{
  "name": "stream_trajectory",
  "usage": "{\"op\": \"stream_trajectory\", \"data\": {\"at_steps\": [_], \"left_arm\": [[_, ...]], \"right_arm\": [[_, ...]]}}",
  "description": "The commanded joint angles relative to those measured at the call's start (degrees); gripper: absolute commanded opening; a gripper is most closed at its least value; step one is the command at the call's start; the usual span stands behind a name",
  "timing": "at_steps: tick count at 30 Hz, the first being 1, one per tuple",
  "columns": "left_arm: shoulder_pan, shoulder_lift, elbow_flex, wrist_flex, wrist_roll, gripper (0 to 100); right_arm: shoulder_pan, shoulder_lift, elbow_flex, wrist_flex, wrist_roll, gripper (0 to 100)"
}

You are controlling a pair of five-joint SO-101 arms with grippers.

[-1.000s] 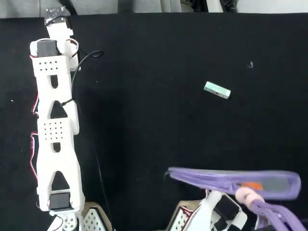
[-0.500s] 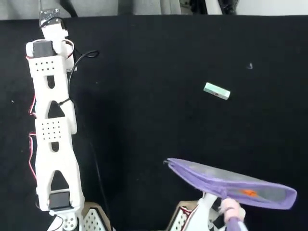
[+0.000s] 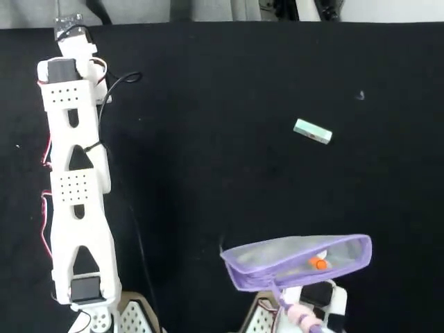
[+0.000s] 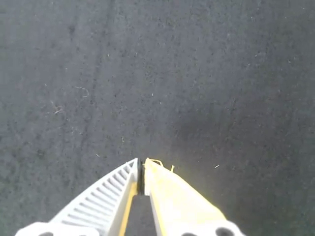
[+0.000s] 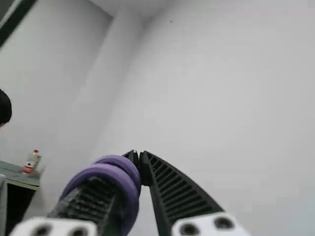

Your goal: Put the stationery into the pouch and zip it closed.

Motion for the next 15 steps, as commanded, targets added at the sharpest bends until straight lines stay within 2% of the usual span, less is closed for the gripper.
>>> {"op": "stream_trajectory", "data": {"at_steps": [1, 7, 15], "left_arm": [[0.7, -3.8, -1.2, 0.4, 0.6, 3], [0.7, -3.8, -1.2, 0.4, 0.6, 3], [0.6, -3.8, -1.1, 0.4, 0.6, 3]], "right_arm": [[-6.2, 3.5, 0.4, 2.1, -2.9, 1.1], [-11.6, 4.0, 0.8, 5.3, -2.9, 1.1], [-14.7, 3.8, 10.8, 4.7, -2.8, 1.1]]}}
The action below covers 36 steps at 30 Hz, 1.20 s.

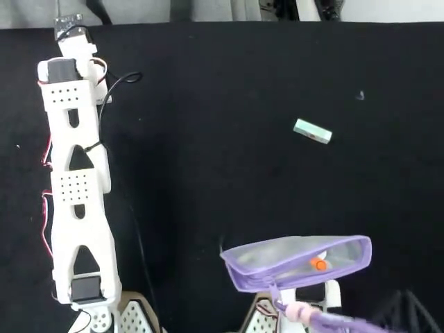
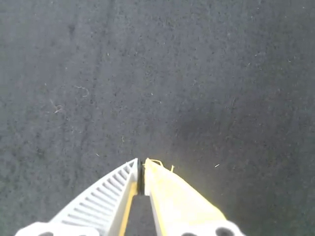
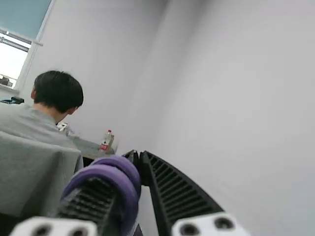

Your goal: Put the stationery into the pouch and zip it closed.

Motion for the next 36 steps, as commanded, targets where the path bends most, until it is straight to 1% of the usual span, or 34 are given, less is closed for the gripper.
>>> {"op": "stream_trajectory", "data": {"at_steps": [1, 4, 6, 10, 13, 16, 20, 23, 27, 30, 32, 36], "left_arm": [[0.6, -3.8, -1.1, 0.3, 0.6, 3], [0.6, -3.8, -1.1, 0.3, 0.6, 3], [0.7, -3.8, -1.1, 0.3, 0.6, 3], [0.7, -2.6, -1.1, 0.3, 0.6, 3], [0.7, -0.9, -1.2, 0.3, 0.6, 3], [0.7, 0.6, -1.2, 0.1, 0.6, 3], [0.7, 1.4, -1.3, -0.2, 0.6, 3], [0.7, 1.4, -1.3, -0.2, 0.6, 3], [0.9, 1.4, -1.3, -0.2, 0.6, 3], [1.2, 1.4, -1.4, -0.2, 0.6, 3], [1.6, 1.4, -1.4, -0.3, 0.6, 3], [2.4, 1.7, -1.3, -1.4, 0.6, 3]], "right_arm": [[-0.7, 3.6, 6.1, -0.5, -0.4, 1.1], [-0.6, 3.6, 9.7, -1.9, 0.7, 1.1], [1.6, 3.6, 13.1, -3.5, 1.7, 1.1], [10.1, 3.4, 22.3, -10.6, 1.8, 1.1], [16.3, 3.4, 31.5, -18.0, 1.4, 1.1], [20.8, 3.4, 39.5, -24.8, 0.4, 1.1], [26.6, 3.5, 45.9, -31.5, -2.4, 1.1], [30.9, 3.9, 52.5, -38.9, -2.4, 1.1], [40.5, 4.0, 60.5, -50.7, -3.0, 1.1], [47.7, 5.5, 62.2, -59.3, -3.1, 1.1], [51.9, 8.7, 60.4, -64.4, -3.1, 1.1], [59.4, 20.4, 49.9, -70.2, -3.1, 1.1]]}}
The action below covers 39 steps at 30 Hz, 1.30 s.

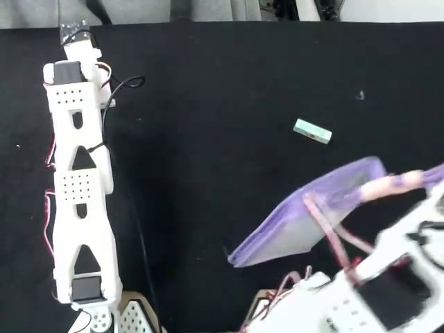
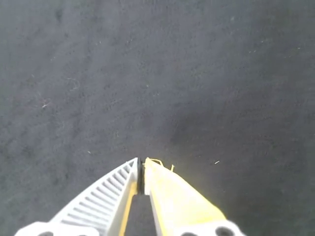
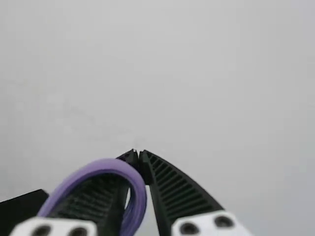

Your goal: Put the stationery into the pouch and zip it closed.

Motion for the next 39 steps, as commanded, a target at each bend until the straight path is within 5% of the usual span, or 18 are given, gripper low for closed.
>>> {"op": "stream_trajectory", "data": {"at_steps": [1, 9, 20, 39], "left_arm": [[1.7, -0.7, -1.3, -1.2, 0.6, 3], [4.3, -0.6, -1.3, -1.2, 0.7, 3], [12.5, -1.1, -1.3, -1.0, 0.0, 3], [41.1, 1.1, -1.1, -1.3, -19.1, 3]], "right_arm": [[9.0, 14.3, -15.0, -6.3, -0.4, 1.1], [19.4, 41.1, -56.3, 1.5, -5.4, 1.1], [16.6, 69.8, -108.8, 9.4, -4.7, 1.1], [16.8, 77.9, -103.3, 4.2, -1.5, 1.1]]}}
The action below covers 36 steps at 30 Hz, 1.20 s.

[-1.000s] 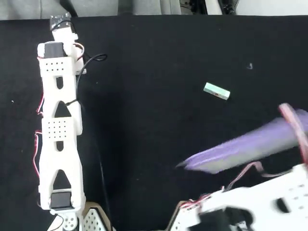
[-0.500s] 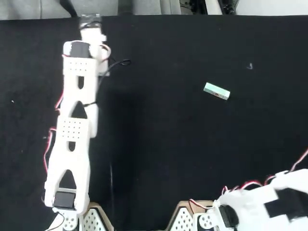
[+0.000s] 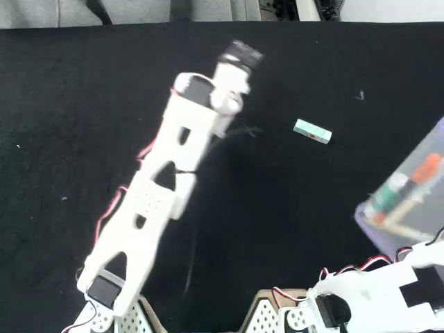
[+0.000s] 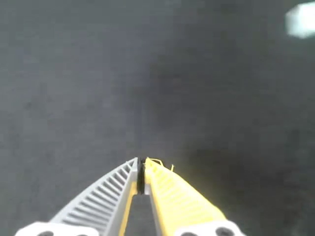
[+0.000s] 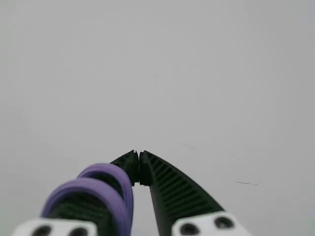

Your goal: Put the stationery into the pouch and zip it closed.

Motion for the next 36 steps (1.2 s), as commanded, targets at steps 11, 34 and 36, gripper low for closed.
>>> {"op": "stream_trajectory", "data": {"at_steps": [11, 34, 36], "left_arm": [[15.2, 8.3, -1.1, -22.9, 2.9, 19], [15.8, 14.1, 11.5, -75.9, 12.8, 11], [15.5, 14.8, 13.3, -78.7, 10.8, 11]], "right_arm": [[-0.4, -0.1, 6.0, -4.7, 1.0, 1.1], [-0.4, -0.5, 3.6, 6.4, 4.6, 1.1], [-0.4, -0.7, 2.5, 7.8, 4.7, 1.1]]}}
